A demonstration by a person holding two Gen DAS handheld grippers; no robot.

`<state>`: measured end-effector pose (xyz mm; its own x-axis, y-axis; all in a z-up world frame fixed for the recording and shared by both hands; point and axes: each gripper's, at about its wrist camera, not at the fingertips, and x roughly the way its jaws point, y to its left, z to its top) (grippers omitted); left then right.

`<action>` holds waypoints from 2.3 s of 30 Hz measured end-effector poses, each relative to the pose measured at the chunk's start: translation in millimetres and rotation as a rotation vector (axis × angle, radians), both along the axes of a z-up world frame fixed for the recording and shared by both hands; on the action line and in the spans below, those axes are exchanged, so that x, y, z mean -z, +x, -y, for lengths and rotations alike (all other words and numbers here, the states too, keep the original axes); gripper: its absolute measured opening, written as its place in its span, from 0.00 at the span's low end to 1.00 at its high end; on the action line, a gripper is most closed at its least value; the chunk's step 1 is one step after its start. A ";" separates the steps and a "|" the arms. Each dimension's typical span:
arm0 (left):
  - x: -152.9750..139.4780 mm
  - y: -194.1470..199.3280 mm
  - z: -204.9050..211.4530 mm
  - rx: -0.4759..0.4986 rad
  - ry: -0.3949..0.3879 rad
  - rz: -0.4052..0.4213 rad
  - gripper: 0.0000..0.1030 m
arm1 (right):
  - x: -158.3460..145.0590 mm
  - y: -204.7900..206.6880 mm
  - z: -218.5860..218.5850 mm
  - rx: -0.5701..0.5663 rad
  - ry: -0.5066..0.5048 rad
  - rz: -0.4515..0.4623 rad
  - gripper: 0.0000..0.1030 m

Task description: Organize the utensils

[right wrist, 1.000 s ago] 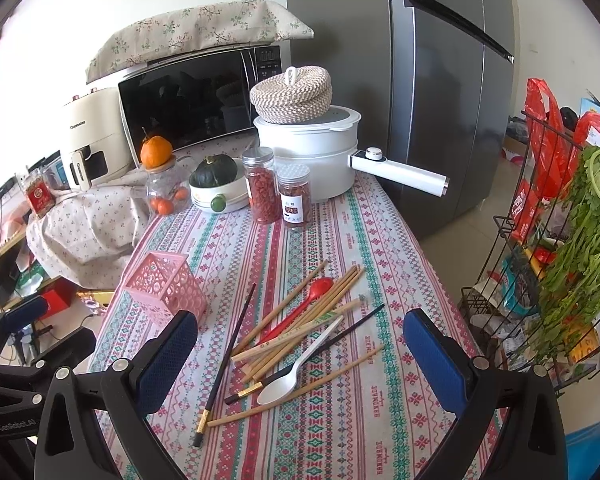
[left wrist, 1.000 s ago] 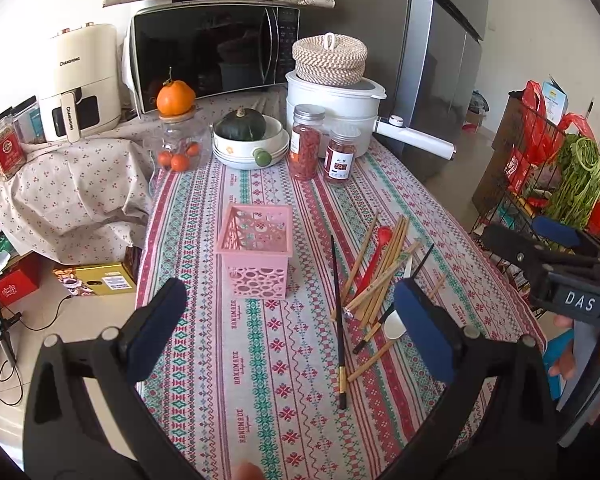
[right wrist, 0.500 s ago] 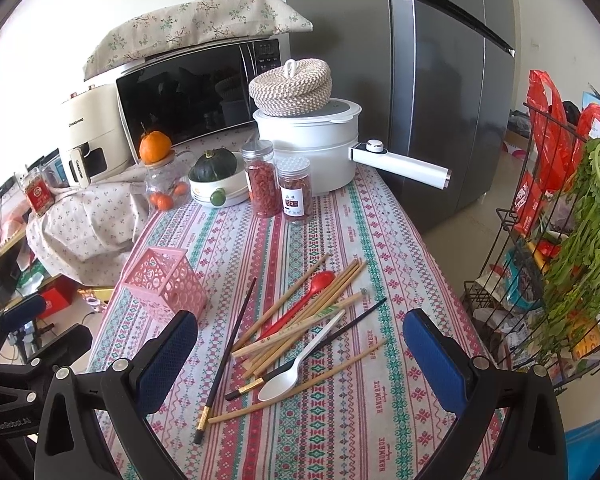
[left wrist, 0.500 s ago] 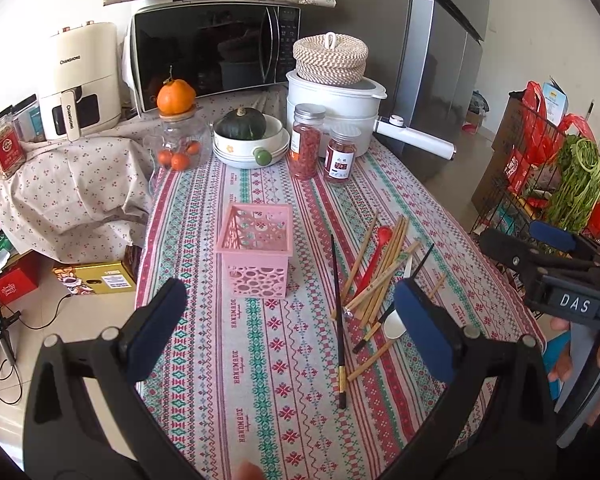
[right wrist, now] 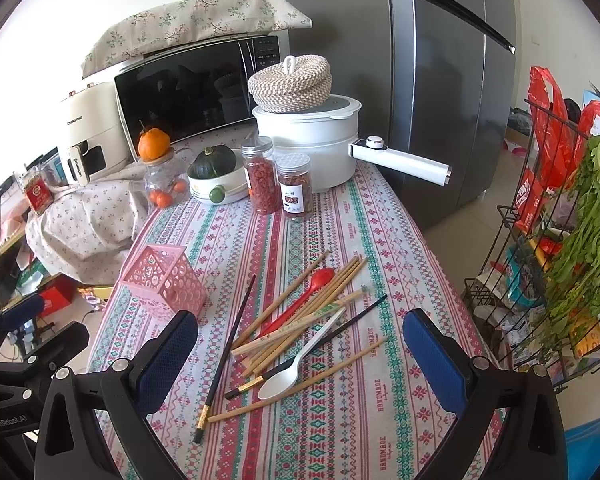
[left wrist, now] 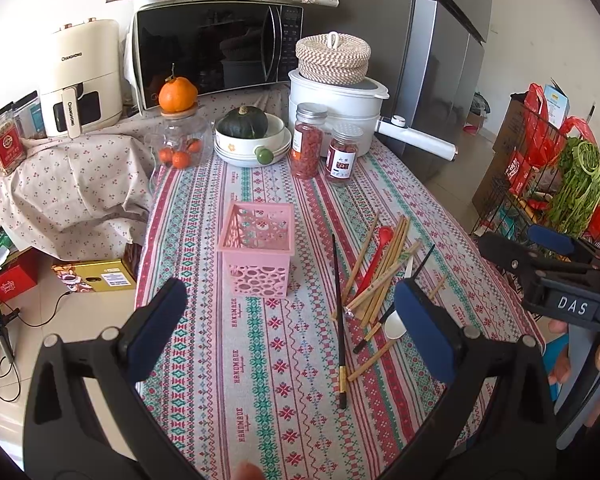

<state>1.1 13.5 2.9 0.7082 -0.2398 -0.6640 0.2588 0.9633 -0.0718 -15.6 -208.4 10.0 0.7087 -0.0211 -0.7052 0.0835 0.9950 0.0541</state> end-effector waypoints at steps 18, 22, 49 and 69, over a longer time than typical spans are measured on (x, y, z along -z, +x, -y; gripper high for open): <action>12.7 16.5 3.1 0.041 -0.047 -0.060 1.00 | 17.8 17.6 13.9 -0.004 0.059 -0.129 1.00; 13.4 27.0 16.6 0.082 -0.007 -0.112 1.00 | 28.8 29.1 30.7 0.012 0.102 -0.201 1.00; 95.4 140.6 138.0 0.181 0.254 -0.491 0.33 | 93.2 66.6 124.2 0.177 0.283 -0.421 1.00; 100.9 139.0 123.0 0.236 0.207 -0.446 0.06 | 129.6 84.5 132.7 0.185 0.362 -0.483 0.95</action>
